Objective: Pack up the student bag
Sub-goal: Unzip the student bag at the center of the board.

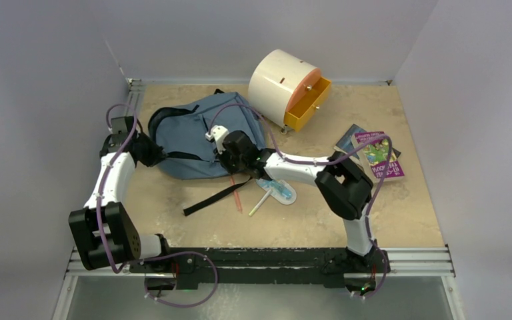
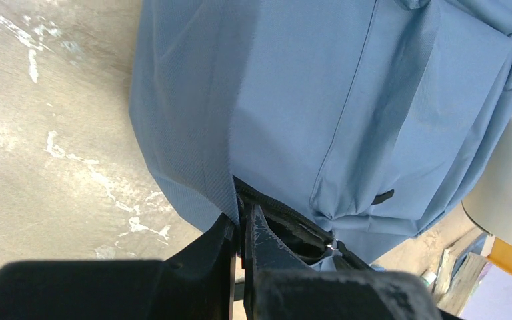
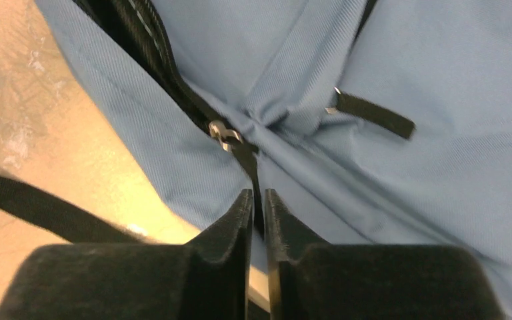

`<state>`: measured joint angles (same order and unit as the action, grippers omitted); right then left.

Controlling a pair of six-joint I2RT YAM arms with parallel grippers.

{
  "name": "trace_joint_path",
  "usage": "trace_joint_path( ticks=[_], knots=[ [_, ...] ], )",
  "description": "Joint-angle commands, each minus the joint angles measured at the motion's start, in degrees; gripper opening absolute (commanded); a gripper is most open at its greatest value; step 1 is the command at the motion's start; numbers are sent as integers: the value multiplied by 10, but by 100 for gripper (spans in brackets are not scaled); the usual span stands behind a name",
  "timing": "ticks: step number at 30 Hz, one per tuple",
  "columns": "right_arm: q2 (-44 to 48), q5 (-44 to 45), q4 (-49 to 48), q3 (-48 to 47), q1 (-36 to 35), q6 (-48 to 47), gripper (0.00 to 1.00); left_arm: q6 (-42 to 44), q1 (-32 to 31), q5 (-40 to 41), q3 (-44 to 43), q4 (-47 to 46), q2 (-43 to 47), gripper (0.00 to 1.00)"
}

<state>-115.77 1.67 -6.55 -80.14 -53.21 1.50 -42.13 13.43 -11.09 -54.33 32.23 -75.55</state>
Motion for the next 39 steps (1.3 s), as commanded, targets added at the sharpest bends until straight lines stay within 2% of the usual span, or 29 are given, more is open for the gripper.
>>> trace_joint_path(
  ticks=[1,4,7,10,13,18,21,28,32,39],
  knots=[
    [67,-2,-32,30,7,27,21,32,10,-7,-14,-50,6,0],
    [92,-22,-70,46,7,32,38,36,10,-20,0,-53,9,0],
    [110,-35,-118,54,7,29,47,38,10,-22,15,-55,14,8],
    [105,-73,-137,38,5,28,48,40,10,-22,30,-57,22,11],
    [90,-94,-167,22,-1,24,49,40,10,-28,44,-64,29,11],
    [63,-132,-244,15,-23,-37,52,40,10,-42,60,-78,33,0],
    [46,-146,-284,4,-31,-55,53,42,10,-48,66,-86,32,0],
    [-8,-175,-293,-50,-50,-98,54,40,10,-75,73,-106,31,0],
    [-31,-160,-304,-59,-62,-135,53,40,11,-78,74,-106,32,0],
    [-83,-81,-272,-117,-68,-157,51,41,11,-80,77,-106,39,0]
  ],
)
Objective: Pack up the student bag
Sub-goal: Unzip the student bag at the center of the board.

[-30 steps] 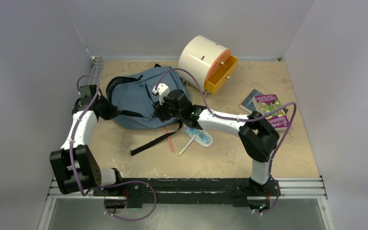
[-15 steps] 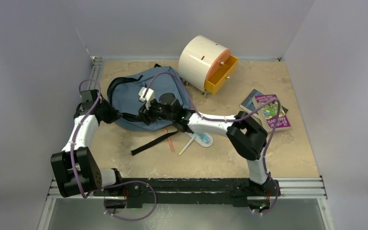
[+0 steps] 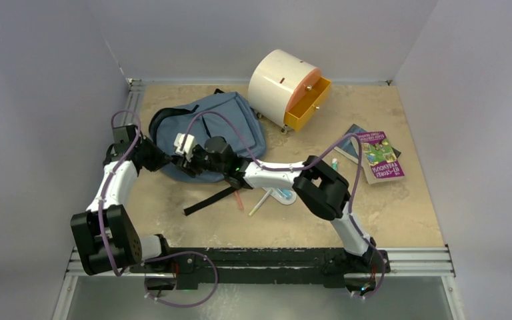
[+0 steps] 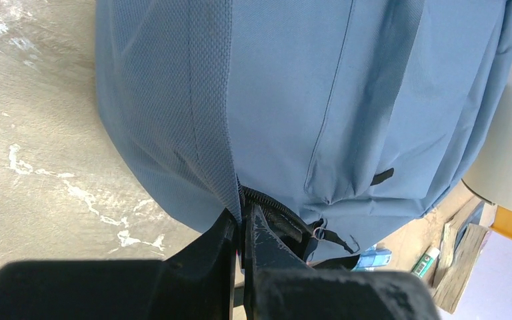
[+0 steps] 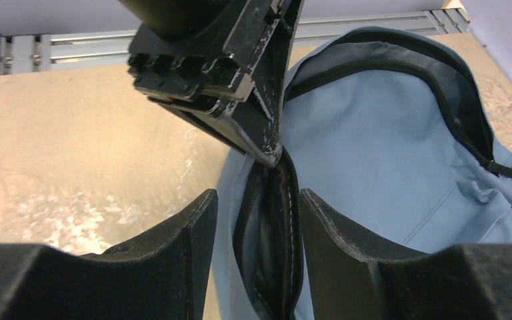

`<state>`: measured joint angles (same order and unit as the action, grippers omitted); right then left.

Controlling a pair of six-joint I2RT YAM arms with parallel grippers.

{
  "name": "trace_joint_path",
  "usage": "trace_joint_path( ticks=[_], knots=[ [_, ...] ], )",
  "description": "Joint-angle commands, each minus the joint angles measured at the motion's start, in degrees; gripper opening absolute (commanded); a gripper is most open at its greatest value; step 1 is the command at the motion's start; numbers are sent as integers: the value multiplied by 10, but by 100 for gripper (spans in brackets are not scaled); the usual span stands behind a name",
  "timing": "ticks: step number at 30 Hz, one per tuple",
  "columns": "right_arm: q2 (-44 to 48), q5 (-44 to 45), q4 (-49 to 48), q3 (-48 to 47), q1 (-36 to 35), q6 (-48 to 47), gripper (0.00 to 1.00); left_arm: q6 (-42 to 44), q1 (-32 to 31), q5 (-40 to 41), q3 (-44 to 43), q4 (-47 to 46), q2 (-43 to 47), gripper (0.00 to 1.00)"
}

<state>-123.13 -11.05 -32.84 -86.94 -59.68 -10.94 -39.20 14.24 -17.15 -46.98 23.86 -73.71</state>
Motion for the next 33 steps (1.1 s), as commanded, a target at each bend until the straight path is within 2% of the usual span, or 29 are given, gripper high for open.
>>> trace_joint_path(
  ticks=[1,10,19,22,27,28,33],
  knots=[
    [-16,54,-4,-58,-3,-36,51,11,3,-20,4,-22,21,0],
    [-74,123,38,-116,-10,-76,47,11,3,-26,6,-25,23,0],
    [-100,171,25,-146,-10,-89,40,11,3,-26,8,-26,24,0],
    [-94,172,3,-144,-11,-67,30,11,3,-26,8,-25,23,0],
    [-57,179,-61,-91,-11,-6,3,9,3,-26,8,-25,21,0],
    [-47,175,-74,-74,-10,9,0,9,3,-27,8,-24,19,0],
    [-3,192,-131,0,-10,76,0,7,3,-27,8,-25,17,0]
  ],
)
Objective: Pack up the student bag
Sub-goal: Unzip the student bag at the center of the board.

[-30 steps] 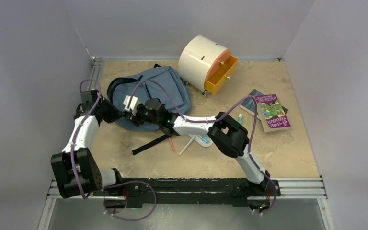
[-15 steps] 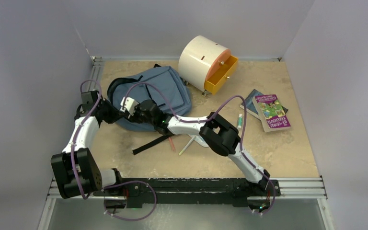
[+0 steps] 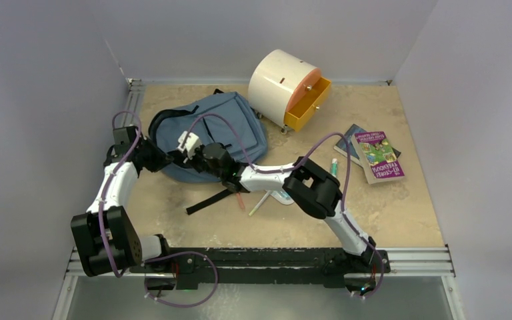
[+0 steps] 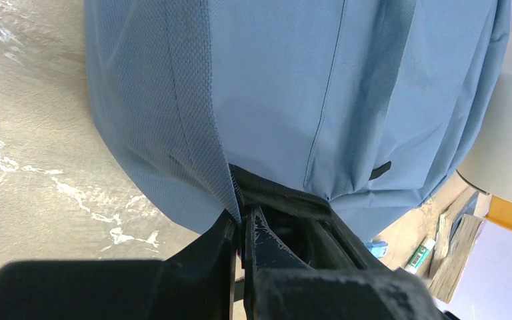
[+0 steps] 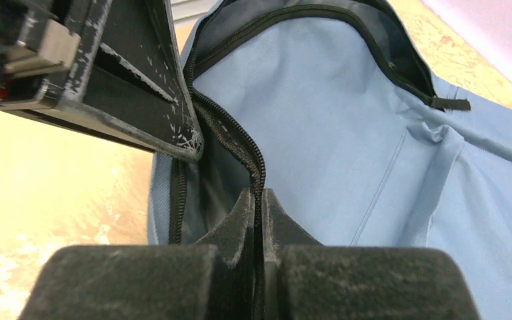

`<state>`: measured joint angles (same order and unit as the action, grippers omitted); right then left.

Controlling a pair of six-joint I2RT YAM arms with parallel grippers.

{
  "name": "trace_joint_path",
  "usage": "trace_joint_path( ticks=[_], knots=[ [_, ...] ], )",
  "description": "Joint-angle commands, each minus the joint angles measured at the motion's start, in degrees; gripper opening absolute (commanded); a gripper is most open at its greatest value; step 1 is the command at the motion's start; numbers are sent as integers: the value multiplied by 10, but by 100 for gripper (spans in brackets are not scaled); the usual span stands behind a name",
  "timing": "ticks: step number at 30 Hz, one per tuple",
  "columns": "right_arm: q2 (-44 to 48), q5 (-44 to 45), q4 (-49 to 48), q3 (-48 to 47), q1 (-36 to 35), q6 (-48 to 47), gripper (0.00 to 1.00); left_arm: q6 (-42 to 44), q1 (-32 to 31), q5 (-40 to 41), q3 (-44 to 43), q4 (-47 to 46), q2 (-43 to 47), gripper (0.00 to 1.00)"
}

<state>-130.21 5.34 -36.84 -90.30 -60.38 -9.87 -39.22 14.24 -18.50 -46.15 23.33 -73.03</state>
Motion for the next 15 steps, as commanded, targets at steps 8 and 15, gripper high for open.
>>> trace_joint_path(
  ticks=[8,15],
  knots=[
    [127,53,-143,123,28,221,0,7,7,-11,-4,-17,7,0],
    [160,41,-157,195,89,402,0,8,11,-10,-5,-14,7,0]
  ],
)
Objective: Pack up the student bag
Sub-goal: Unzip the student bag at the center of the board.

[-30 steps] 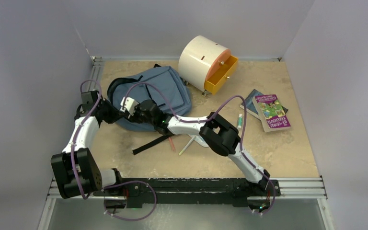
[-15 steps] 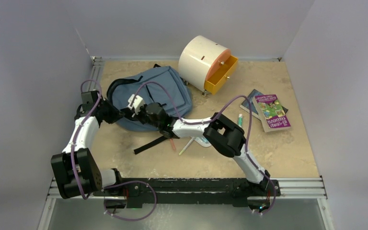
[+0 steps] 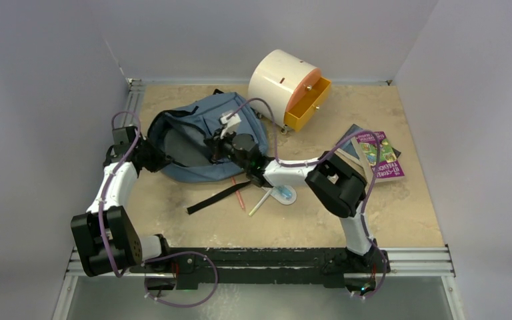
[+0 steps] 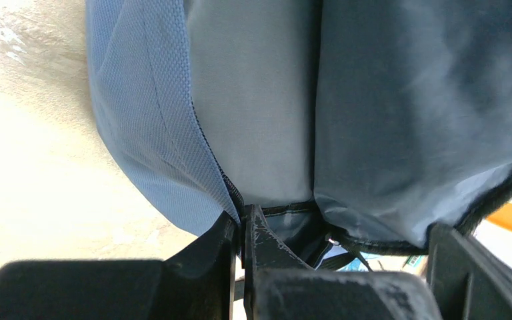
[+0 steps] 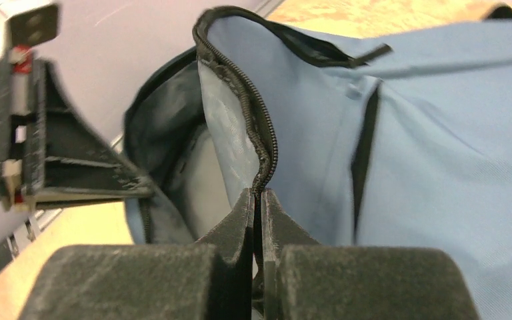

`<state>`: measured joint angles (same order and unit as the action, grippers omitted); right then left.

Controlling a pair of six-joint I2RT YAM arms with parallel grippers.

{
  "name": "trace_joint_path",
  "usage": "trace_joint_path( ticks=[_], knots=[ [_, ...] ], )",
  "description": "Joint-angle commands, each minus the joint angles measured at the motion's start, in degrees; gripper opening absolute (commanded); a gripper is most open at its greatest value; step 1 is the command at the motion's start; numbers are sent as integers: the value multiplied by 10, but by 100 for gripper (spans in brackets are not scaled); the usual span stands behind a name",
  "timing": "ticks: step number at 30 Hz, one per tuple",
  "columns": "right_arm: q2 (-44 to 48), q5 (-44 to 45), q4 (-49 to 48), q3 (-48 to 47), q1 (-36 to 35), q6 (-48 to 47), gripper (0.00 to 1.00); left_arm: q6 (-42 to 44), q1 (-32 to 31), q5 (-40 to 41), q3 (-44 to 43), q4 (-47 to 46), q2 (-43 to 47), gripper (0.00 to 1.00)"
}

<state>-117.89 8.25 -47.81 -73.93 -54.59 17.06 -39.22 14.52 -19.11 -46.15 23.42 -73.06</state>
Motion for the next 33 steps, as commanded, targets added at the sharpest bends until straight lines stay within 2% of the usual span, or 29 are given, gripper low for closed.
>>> trace_joint_path(
  ticks=[1,9,19,33],
  knots=[
    [41,18,-48,42,37,151,0,8,8,-3,-5,-15,7,0],
    [67,71,-38,114,48,243,0,8,11,-3,-5,-14,7,0],
    [114,149,-17,192,48,301,0,9,14,-4,-7,-14,6,0],
    [126,221,25,209,63,249,0,11,20,18,-13,0,8,0]
  ],
)
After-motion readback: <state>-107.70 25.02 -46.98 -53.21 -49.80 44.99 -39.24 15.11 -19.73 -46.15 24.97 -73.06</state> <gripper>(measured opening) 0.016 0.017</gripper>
